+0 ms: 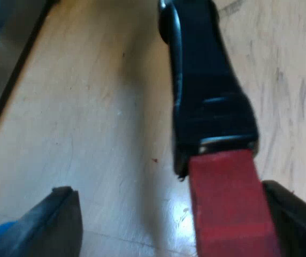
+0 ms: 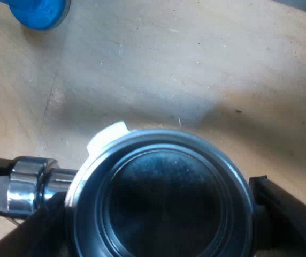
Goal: Put the handle in the coffee machine
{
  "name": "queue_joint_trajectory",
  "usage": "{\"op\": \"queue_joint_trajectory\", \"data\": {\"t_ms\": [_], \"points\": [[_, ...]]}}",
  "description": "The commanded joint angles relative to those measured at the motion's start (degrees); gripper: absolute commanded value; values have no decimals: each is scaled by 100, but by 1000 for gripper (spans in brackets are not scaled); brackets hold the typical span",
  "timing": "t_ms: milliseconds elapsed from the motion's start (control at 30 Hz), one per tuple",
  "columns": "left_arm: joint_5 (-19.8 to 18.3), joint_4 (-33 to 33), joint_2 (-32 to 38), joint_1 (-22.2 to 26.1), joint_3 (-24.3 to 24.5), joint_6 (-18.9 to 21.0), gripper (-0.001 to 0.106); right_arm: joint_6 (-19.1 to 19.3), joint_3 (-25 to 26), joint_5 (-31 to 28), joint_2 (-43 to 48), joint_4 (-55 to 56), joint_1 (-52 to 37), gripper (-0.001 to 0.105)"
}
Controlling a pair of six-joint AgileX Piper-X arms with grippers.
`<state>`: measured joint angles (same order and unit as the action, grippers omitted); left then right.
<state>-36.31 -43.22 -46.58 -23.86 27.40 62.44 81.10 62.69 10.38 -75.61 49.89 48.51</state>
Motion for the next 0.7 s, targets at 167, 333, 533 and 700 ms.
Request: {"op": "queue_joint_trajectory", "data": {"t_ms": [167,333,533,700], "points": [[-304,20,15,5,-14,-152,66,4,44,144,109,-58,-14,0],[-346,71,15,5,-91,-333,62,4,44,144,109,-167,-14,0],[-346,162,-57,5,-89,-418,62,4,44,144,109,-168,-14,0],[-346,201,-301,5,-89,-489,62,4,44,144,109,-168,-14,0]]}}
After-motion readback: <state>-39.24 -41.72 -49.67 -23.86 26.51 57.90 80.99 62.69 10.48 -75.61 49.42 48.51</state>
